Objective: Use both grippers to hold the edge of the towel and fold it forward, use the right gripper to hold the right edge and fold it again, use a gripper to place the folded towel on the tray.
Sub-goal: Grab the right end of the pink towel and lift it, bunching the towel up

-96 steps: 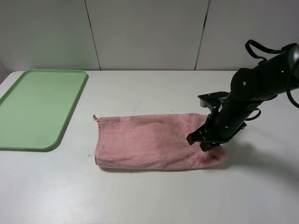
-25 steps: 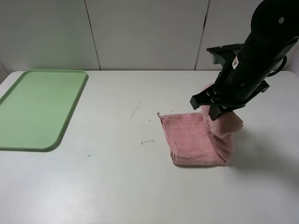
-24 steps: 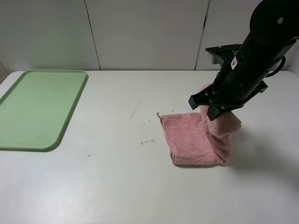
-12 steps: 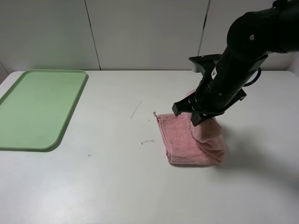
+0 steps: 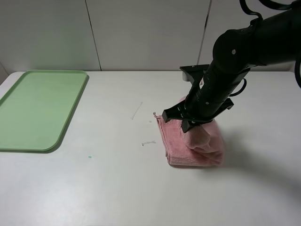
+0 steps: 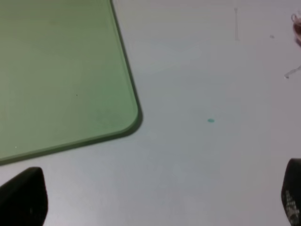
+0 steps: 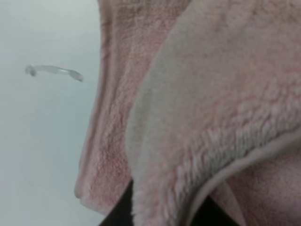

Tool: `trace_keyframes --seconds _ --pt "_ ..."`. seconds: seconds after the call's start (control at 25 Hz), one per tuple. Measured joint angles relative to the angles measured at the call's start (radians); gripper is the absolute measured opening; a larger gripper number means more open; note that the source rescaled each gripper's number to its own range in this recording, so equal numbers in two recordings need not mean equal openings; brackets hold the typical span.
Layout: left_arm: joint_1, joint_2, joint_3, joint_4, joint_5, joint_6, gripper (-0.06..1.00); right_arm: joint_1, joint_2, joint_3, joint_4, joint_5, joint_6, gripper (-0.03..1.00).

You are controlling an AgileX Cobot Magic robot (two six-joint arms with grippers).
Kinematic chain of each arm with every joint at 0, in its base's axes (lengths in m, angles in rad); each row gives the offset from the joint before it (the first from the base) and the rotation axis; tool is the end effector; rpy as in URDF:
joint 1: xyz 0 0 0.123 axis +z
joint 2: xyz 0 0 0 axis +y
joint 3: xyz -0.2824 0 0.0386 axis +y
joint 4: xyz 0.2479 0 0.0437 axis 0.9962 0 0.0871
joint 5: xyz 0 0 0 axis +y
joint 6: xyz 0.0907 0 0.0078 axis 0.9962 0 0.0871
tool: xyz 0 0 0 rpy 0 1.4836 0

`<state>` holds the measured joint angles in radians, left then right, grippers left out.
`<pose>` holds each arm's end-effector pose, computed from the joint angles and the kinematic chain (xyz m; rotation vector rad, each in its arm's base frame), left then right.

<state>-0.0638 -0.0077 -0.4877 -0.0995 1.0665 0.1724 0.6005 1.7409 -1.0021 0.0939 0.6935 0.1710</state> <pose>-0.0056 -0.0076 0.2736 0.2463 2.0362 -0.0518 0.2601 0.1847 0.1716 -0.5341 2.9015 0.2190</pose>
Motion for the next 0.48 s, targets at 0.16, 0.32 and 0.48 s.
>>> trace_keyframes --seconds 0.16,0.32,0.48 --pt "0.0 0.0 0.0 0.0 0.0 0.0 1.0 0.003 0.0 0.0 0.003 -0.017 0.0 0.13" --pt "0.0 0.0 0.0 0.0 0.0 0.0 1.0 0.007 0.0 0.0 0.003 -0.018 -0.04 0.74" --pt "0.0 0.0 0.0 0.0 0.0 0.0 1.0 0.015 0.0 0.0 0.005 -0.018 -0.075 0.97"
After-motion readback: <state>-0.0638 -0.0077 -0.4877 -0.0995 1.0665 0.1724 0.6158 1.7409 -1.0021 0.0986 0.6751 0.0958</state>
